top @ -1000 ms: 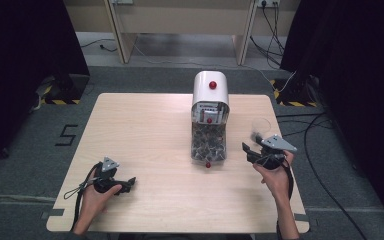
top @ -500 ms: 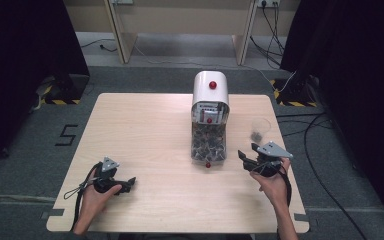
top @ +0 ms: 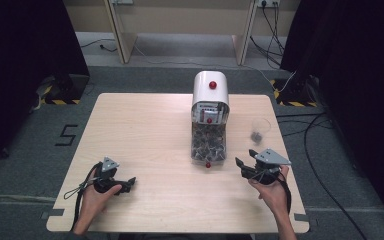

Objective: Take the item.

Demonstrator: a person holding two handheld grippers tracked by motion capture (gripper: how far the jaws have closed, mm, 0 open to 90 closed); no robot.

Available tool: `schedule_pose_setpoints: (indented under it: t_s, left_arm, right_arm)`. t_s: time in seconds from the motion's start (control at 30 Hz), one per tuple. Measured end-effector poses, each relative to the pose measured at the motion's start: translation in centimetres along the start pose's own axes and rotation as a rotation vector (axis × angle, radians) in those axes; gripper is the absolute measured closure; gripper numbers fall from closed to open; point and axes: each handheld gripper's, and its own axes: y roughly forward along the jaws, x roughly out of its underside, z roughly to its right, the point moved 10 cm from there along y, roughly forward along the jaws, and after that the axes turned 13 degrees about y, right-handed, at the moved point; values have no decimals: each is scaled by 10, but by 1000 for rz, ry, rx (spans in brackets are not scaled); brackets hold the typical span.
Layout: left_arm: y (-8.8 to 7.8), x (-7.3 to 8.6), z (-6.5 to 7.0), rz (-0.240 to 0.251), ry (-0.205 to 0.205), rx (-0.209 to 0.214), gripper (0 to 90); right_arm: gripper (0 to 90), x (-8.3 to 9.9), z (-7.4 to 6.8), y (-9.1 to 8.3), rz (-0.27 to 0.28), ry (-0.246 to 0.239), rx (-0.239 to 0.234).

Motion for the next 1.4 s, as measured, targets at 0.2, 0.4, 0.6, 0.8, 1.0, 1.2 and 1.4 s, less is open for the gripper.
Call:
schedule_pose_setpoints:
  t_s: [0.2,0.4,0.6,0.8,1.0,1.2,1.4]
  left_arm:
    - [0,0,0,0,0,0,0]
    - [0,0,0,0,0,0,0]
    - [0,0,0,0,0,0,0]
    - [0,0,0,0,0,0,0]
    - [0,0,0,0,0,0,0]
    - [0,0,0,0,0,0,0]
    - [0,0,0,0,0,0,0]
  right_arm:
    - [389,5,-4,-4,-5,-8,-9]
    - [380,11,-5,-6,-20,-5,-11]
    - [371,18,-7,-8,-30,-8,-11]
    - [367,23,-11,-9,-38,-11,-16]
    - [365,31,-15,-9,-56,-20,-20]
    - [364,36,-16,-11,-60,-20,-21]
    - [361,42,-17,-15,-70,-21,-24]
